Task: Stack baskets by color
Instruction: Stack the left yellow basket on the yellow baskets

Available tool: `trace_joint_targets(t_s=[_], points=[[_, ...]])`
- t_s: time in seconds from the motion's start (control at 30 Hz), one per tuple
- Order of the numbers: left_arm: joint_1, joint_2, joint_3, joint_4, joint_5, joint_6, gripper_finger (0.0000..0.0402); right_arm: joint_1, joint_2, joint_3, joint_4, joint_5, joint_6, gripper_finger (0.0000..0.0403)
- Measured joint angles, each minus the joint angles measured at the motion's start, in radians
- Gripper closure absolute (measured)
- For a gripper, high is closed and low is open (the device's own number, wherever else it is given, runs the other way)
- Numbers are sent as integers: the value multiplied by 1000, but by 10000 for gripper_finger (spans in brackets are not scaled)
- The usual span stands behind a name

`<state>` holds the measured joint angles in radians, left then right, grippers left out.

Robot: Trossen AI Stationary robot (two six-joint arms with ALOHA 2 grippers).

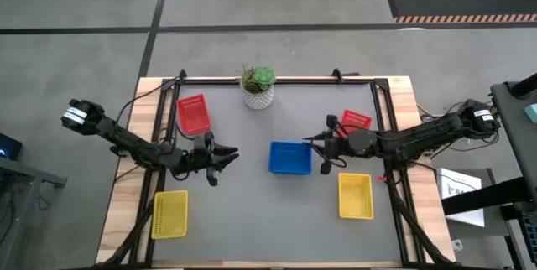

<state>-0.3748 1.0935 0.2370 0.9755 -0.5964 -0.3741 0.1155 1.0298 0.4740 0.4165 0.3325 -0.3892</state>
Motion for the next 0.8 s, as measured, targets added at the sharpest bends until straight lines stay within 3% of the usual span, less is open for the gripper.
trace_joint_targets(t_s=[0.17,0.6,0.8], points=[[0,0,48,-185,-11,-134,314,-12,-1,0,16,0,-33,360],[0,0,274,-935,-11,-527,314,-12,-1,6,16,-1,-50,360],[0,0,299,-1046,49,-638,314,-12,-1,6,15,-1,-50,360]])
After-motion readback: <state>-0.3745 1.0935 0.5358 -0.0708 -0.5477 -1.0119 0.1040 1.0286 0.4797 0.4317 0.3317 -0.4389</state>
